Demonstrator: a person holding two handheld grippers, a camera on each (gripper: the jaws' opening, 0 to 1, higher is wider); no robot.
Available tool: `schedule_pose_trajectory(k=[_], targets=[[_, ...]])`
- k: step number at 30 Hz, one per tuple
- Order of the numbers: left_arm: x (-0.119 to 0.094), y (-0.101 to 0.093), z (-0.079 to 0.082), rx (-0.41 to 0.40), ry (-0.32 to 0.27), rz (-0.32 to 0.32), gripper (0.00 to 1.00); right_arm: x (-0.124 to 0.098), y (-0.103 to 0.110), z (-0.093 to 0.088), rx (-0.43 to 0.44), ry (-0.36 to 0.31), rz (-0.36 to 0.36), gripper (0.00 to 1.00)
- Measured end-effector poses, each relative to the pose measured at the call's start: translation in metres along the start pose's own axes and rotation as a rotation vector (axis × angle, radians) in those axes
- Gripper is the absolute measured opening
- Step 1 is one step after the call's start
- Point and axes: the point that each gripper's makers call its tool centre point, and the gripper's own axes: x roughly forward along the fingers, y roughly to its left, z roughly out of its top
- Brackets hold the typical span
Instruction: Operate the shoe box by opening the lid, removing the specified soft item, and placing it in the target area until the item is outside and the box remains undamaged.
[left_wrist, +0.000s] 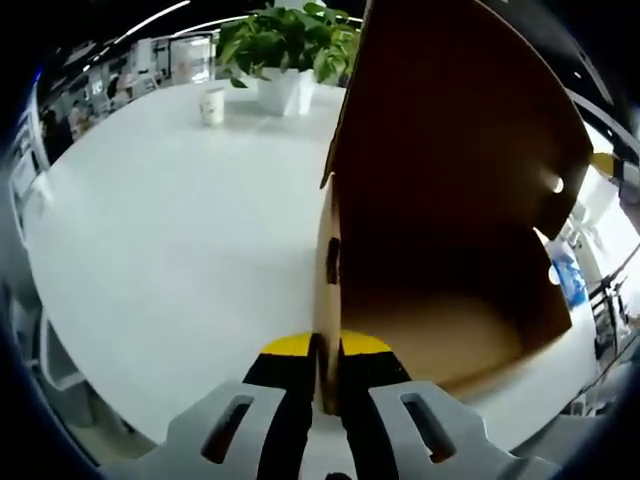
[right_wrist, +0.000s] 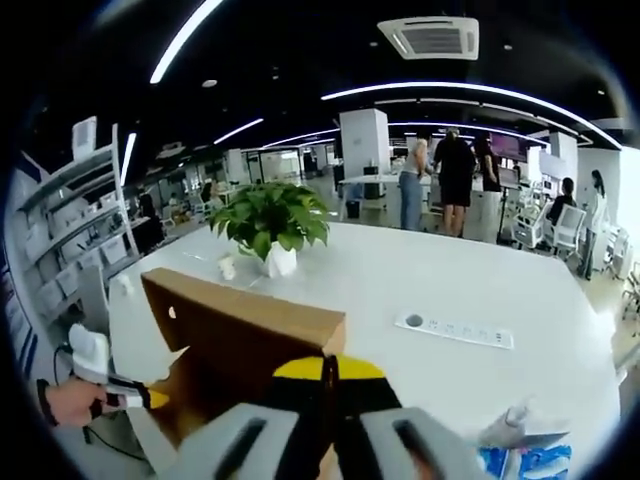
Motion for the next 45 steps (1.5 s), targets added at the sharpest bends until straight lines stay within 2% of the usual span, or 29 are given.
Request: schedule_pose_trajectory(k=[9,13,17,22,45], targets=[[0.000,0.000,0.000,-0.001,-0.002,0.000,0.05,-0.012,0.005,-0.009,-0.013,-0.037,-0.028,0.00],[0.000,-0.001,-0.001,-0.008,-0.006,-0.008,0.06,-0.009,0.002,-0.015,-0.022,-0.044,-0.038,0.00],[0.000,0.000,-0.001,-0.049,-0.026,-0.028,0.07,-0.008,0.001,-0.020,-0.034,-0.049,-0.046,0.00],[0.000,-0.002,0.000,-0.045,-0.027,-0.031,0.07,-0.012,0.004,-0.028,-0.048,-0.069,-0.069,0.00],[0.001,-0.005,0.001,-0.088,-0.055,-0.066,0.08,-0.027,0.008,-0.067,-0.041,-0.072,-0.076,0.00]])
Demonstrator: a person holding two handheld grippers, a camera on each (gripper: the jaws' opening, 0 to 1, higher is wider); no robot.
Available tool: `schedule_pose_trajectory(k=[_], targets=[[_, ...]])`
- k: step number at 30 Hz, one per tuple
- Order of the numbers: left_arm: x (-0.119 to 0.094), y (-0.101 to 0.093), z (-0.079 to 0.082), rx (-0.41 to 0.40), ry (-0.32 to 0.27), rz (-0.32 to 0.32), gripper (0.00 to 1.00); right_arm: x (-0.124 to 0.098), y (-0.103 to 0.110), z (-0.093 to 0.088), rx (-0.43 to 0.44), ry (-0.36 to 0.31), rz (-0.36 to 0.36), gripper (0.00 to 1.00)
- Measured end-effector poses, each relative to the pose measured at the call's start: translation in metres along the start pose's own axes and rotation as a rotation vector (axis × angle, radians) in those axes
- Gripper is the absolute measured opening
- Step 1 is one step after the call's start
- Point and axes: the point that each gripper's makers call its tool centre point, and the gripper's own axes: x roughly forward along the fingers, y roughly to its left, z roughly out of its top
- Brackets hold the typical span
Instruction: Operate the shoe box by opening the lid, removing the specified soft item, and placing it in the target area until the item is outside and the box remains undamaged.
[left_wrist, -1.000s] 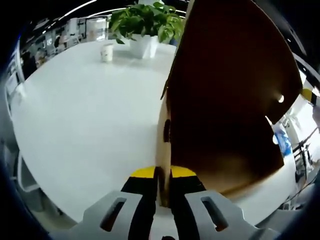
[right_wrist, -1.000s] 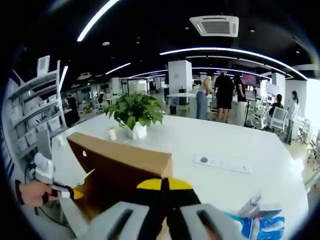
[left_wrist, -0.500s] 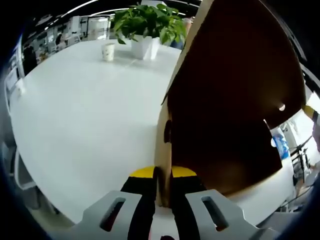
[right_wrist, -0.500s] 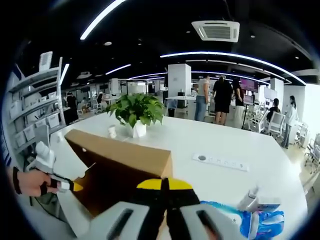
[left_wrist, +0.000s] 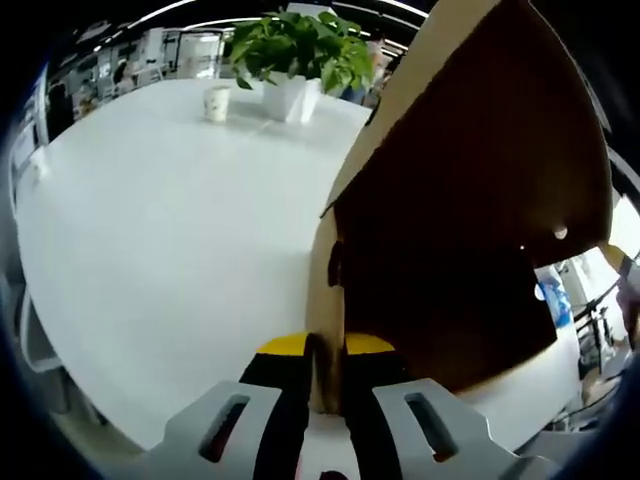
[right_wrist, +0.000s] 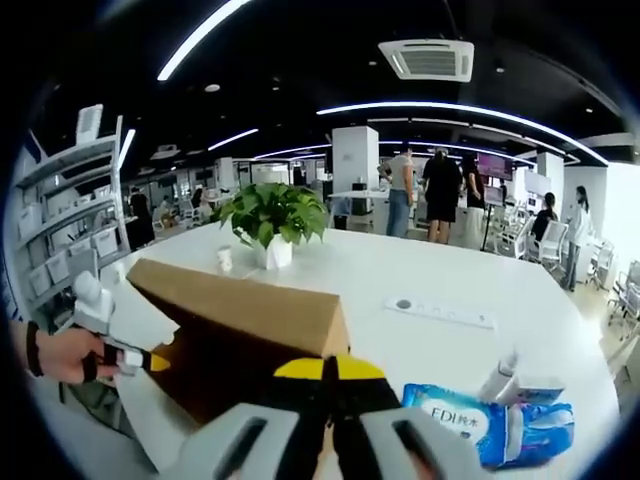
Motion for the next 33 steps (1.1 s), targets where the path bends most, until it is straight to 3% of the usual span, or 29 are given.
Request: schedule_pose_trajectory(k=[5,20,26,33], targets=[[0.001,-0.003,0.000,-0.009,-0.005,-0.008,0.09,-0.002,0.000,-0.012,0.014,0.021,-0.004,0.00],[0.001,-0.005,0.000,-0.031,0.004,-0.024,0.10,-0.003,-0.001,-0.019,0.005,0.008,-0.011,0.00],[0.001,-0.007,-0.001,-0.030,0.017,-0.026,0.11,-0.003,-0.003,-0.038,0.014,0.059,-0.010,0.00],[-0.004,-0.011,0.005,-0.017,0.016,-0.037,0.10,-0.001,0.003,-0.052,0.062,0.073,0.000,0.00]])
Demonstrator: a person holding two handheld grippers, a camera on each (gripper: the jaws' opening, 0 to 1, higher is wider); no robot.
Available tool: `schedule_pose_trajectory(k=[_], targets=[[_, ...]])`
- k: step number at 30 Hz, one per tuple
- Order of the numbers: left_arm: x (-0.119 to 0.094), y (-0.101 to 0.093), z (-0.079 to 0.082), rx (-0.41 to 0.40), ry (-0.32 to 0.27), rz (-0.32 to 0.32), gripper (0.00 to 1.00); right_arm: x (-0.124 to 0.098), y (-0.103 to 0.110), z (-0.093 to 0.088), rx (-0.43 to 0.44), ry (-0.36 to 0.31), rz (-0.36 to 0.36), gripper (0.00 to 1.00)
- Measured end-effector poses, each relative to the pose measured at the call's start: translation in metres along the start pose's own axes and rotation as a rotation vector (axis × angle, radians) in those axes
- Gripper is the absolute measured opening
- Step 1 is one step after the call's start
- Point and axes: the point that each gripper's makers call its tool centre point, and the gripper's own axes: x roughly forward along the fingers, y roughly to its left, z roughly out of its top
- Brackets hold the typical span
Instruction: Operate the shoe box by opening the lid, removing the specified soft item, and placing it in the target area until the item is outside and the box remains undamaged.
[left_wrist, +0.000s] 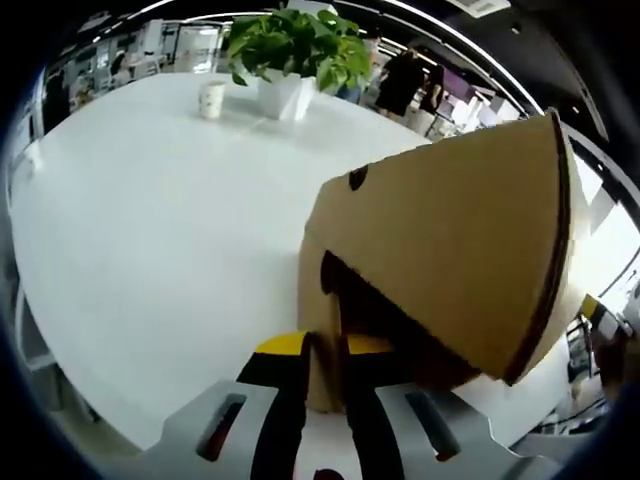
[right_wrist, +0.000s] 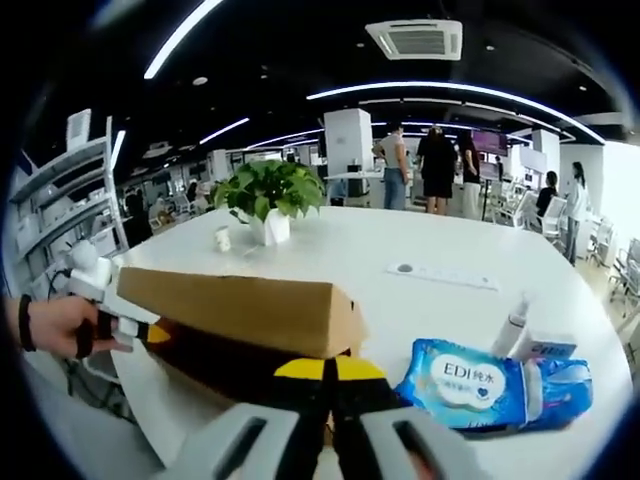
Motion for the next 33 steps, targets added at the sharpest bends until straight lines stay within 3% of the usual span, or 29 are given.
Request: schedule_pose_trajectory(k=[13,19,33], targets=[[0.004,0.008,0.010,-0.006,-0.007,-0.011,0.10,0.000,0.003,-0.017,0.043,0.034,0.015,0.00],[0.000,0.006,0.010,0.006,0.004,-0.035,0.09,0.000,0.003,-0.016,0.058,0.034,0.022,0.00],[-0.012,0.007,0.009,0.110,0.035,-0.106,0.10,-0.001,0.003,-0.020,0.070,0.045,0.047,0.00]])
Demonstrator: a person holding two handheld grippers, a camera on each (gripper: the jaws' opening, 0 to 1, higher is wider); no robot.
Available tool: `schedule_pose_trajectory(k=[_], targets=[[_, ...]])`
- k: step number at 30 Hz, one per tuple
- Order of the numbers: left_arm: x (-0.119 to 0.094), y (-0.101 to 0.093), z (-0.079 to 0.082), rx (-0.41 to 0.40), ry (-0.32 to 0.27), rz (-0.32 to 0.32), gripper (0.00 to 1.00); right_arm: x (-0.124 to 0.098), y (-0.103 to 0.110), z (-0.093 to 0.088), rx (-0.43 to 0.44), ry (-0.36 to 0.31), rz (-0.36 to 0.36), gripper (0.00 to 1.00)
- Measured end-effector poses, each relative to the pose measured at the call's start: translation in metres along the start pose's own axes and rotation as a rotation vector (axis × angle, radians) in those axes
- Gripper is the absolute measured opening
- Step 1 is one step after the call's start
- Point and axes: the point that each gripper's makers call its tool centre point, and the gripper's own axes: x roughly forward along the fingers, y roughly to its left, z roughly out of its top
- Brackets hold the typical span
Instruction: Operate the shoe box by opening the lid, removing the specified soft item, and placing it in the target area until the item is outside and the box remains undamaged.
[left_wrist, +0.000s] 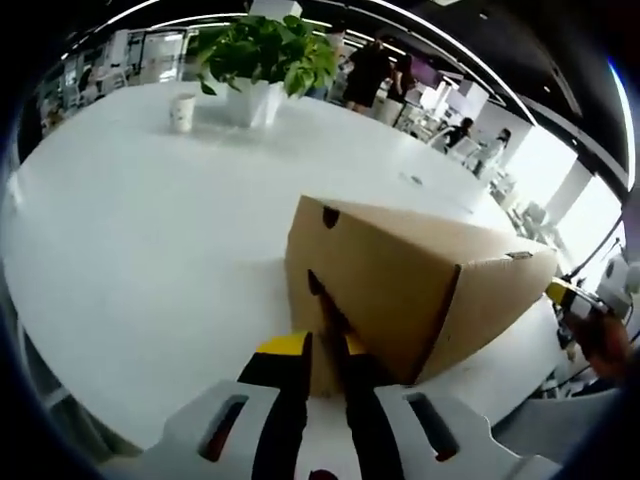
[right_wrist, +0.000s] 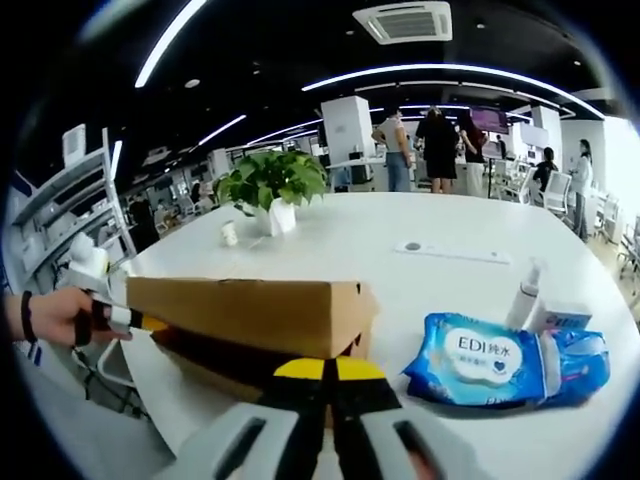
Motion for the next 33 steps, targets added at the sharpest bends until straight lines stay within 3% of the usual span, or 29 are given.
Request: schedule_pose_trajectory(k=[11,23,33], targets=[[-0.014,-0.005,-0.003,0.100,-0.005,-0.040,0.08,-0.003,-0.001,-0.007,0.012,0.012,0.022,0.00],[-0.029,-0.020,-0.011,0.130,-0.014,-0.056,0.08,-0.001,0.003,-0.014,0.007,0.032,0.043,0.00],[-0.040,-0.020,-0.020,0.162,-0.003,-0.068,0.09,0.000,0.003,-0.024,0.011,0.051,0.046,0.00]])
